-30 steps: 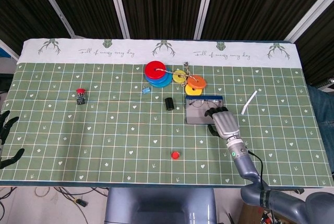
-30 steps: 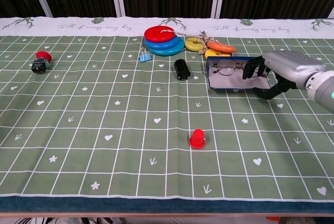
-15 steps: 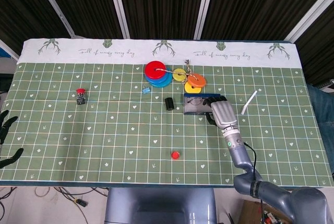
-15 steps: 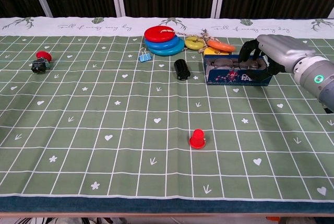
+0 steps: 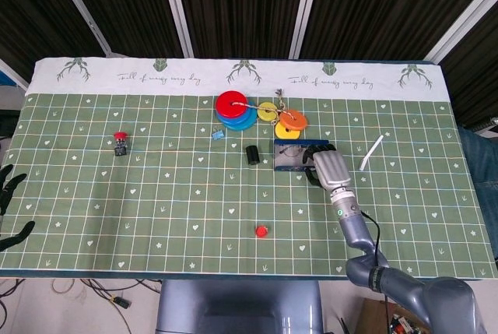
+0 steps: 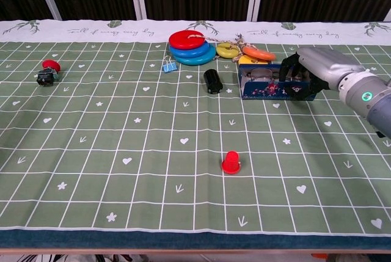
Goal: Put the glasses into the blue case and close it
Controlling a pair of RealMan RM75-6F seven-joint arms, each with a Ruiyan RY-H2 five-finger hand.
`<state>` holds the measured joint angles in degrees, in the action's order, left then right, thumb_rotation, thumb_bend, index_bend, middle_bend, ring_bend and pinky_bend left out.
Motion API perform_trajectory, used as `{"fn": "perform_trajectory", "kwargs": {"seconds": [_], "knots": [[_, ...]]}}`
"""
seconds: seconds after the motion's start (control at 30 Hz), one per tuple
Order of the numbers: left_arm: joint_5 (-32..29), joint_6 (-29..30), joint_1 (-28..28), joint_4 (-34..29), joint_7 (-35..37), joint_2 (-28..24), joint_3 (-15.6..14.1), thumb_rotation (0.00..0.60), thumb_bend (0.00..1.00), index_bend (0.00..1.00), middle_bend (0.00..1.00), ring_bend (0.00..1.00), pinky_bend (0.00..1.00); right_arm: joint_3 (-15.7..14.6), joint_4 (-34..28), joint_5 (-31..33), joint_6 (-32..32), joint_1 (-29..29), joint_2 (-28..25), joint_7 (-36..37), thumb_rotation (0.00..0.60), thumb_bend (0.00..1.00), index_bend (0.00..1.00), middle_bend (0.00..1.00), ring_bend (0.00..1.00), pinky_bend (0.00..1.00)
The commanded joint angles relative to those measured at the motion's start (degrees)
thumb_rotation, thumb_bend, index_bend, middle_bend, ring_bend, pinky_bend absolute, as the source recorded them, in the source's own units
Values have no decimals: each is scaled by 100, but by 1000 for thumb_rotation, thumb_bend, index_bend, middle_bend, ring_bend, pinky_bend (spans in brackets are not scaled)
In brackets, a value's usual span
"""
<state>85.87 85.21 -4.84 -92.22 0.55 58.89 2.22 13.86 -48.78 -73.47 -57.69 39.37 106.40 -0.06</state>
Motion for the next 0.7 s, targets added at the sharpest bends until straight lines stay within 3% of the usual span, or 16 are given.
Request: {"fn": "perform_trajectory", "kwargs": {"seconds": [0.03, 0.47, 0.7], "knots": [[2, 1, 1, -5, -5, 0, -2, 600, 232, 119, 0, 0, 0, -37, -125, -29, -22, -29, -65, -38, 600, 508, 557, 356, 335, 258], [-10, -2, 6, -9, -13, -1, -1, 600, 232, 119, 0, 0, 0, 8, -279, 97, 58, -47, -103, -118, 600, 507, 622, 357, 335, 258], [-22, -5, 8, -16, -8, -6, 4, 600, 232, 119, 0, 0, 0, -58, -959, 51, -30, -214, -443, -12, 600, 514, 651, 358, 335, 258]]}}
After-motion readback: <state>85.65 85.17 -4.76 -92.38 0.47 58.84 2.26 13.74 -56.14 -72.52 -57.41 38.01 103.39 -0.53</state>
